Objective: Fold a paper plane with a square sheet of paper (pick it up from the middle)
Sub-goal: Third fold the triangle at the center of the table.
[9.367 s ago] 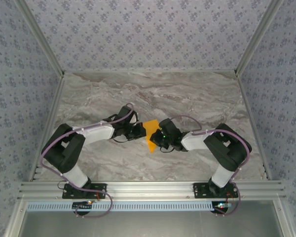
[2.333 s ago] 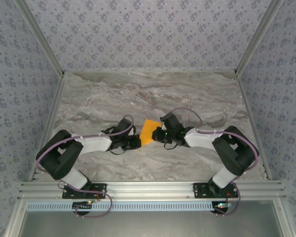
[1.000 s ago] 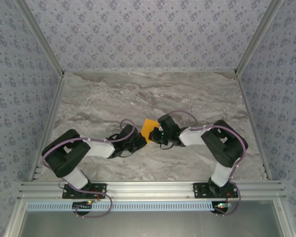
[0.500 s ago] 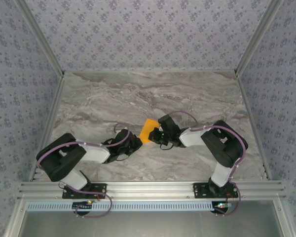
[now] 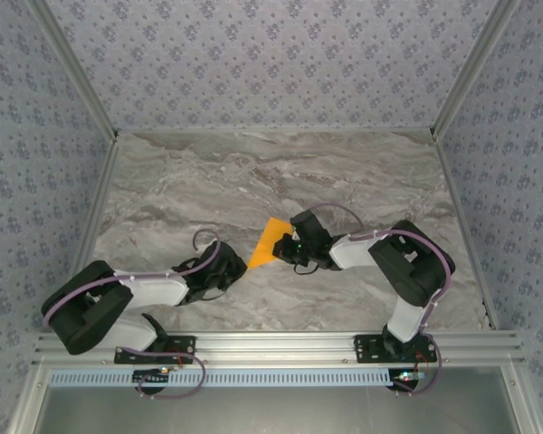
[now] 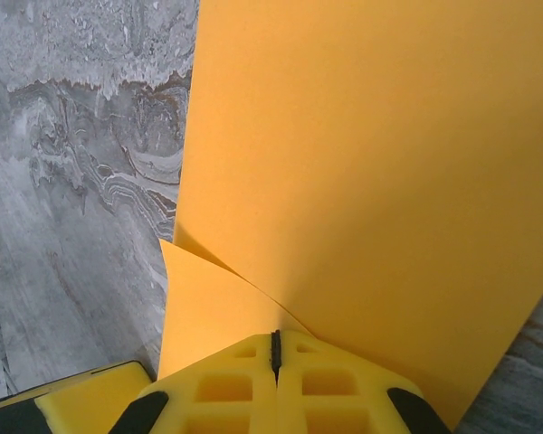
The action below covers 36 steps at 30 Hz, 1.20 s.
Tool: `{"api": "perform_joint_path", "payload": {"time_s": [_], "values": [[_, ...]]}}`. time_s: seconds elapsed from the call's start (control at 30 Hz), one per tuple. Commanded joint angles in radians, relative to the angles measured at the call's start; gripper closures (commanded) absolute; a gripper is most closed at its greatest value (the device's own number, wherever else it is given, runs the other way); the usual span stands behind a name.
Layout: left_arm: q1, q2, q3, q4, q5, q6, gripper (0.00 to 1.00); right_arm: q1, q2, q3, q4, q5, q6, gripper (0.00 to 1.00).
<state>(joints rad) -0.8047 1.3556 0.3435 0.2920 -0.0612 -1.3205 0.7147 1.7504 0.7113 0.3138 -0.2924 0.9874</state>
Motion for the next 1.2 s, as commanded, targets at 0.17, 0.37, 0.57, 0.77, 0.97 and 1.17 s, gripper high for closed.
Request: {"api": "perform_joint_path", "payload": {"time_s": [0.17, 0.37, 0.57, 0.77, 0.97, 1.17], "values": [[0.024, -0.089, 0.188, -0.332, 0.024, 0.312, 0.97, -0.02, 0.016, 0.052, -0.318, 0.022, -0.236, 1.0], [0.03, -0.075, 0.237, -0.286, 0.156, 0.431, 0.87, -0.07, 0.01, 0.103, -0.557, -0.056, -0.568, 1.0], [0.03, 0.053, 0.283, -0.182, 0.304, 0.454, 0.88, -0.076, -0.054, 0.147, -0.568, -0.138, -0.611, 0.97], [0.015, 0.159, 0.344, -0.141, 0.367, 0.472, 0.92, -0.093, -0.155, 0.094, -0.452, -0.102, -0.409, 0.94], [0.006, 0.208, 0.391, -0.152, 0.351, 0.484, 0.94, -0.138, -0.284, -0.025, -0.355, -0.02, -0.205, 0.77], [0.004, 0.24, 0.416, -0.173, 0.325, 0.501, 0.95, -0.182, -0.358, -0.116, -0.303, -0.019, -0.105, 0.61]]}}
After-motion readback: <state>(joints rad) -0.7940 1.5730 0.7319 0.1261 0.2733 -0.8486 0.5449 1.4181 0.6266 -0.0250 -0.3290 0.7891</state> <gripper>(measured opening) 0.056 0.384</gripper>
